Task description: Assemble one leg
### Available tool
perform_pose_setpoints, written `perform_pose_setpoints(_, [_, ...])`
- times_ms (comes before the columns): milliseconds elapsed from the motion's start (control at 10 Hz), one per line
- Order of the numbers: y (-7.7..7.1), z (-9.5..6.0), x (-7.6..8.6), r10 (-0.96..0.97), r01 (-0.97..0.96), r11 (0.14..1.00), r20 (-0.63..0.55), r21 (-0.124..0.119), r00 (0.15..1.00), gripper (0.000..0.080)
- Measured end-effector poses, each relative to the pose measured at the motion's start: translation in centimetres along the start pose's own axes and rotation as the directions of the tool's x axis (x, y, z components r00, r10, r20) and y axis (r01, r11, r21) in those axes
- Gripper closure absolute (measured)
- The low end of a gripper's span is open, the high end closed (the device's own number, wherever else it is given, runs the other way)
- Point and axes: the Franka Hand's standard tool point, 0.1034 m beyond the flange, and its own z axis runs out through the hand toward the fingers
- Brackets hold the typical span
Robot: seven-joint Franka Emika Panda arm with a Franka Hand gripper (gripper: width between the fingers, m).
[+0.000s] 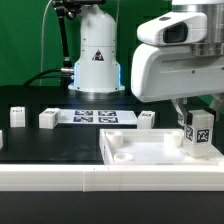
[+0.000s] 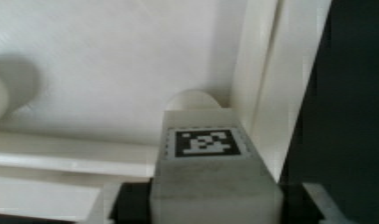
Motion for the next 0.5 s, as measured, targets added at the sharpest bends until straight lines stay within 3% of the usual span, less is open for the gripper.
perform_pose_setpoints(200, [-0.14, 0.10, -0.06, 0.277, -0.277, 0.961, -0.024, 0.013, 0.961, 0.0508])
perform_pose_setpoints(500, [-0.31, 0.15, -0.09, 0.612, -0.612, 0.791, -0.046, 0.029, 0.789, 0.0507])
